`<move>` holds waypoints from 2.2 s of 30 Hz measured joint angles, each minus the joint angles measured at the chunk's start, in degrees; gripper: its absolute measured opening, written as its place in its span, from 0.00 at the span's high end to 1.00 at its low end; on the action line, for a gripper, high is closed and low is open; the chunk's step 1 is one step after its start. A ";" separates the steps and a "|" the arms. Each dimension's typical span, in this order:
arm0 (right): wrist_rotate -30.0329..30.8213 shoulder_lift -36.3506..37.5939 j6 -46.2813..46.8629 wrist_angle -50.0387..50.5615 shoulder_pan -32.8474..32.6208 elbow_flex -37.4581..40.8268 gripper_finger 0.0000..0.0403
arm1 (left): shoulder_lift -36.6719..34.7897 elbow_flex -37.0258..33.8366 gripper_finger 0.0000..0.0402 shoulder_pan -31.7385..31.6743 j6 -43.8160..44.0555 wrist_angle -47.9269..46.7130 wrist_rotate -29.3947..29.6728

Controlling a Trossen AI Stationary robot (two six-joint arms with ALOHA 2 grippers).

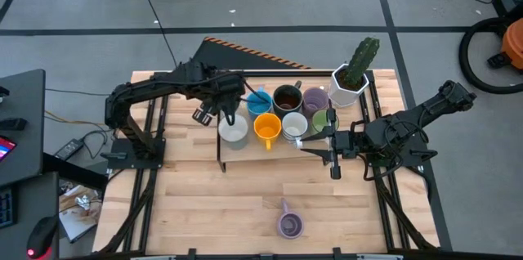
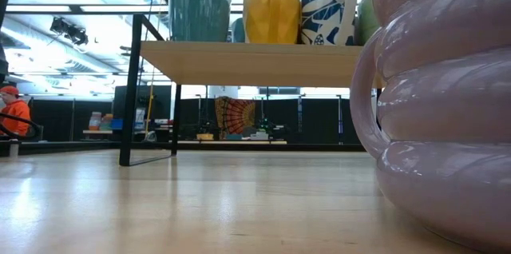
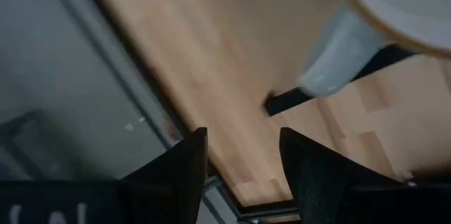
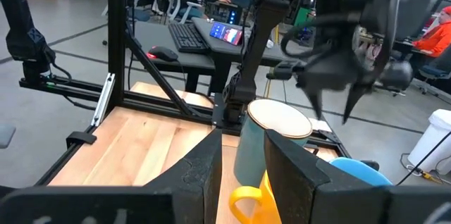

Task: Place coffee mugs
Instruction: Put the light blue mug on the shelf

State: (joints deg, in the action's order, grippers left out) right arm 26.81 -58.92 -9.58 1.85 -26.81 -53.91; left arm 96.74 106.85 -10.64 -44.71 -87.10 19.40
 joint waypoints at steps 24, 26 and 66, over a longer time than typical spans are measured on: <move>0.02 -0.01 2.29 0.70 0.00 0.00 0.72 | -1.73 9.57 0.55 17.74 61.69 1.98 -11.59; 0.02 -0.09 2.35 0.76 0.00 0.00 0.72 | -1.46 7.79 0.55 18.95 62.52 3.00 -11.04; -0.06 -1.03 1.97 0.35 0.09 0.02 0.72 | 7.37 7.03 0.87 18.11 43.56 -1.92 -3.28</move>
State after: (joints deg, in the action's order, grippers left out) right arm 26.74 -59.94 -7.62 2.20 -26.72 -53.89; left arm 104.12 113.89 7.48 -1.15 -89.02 16.12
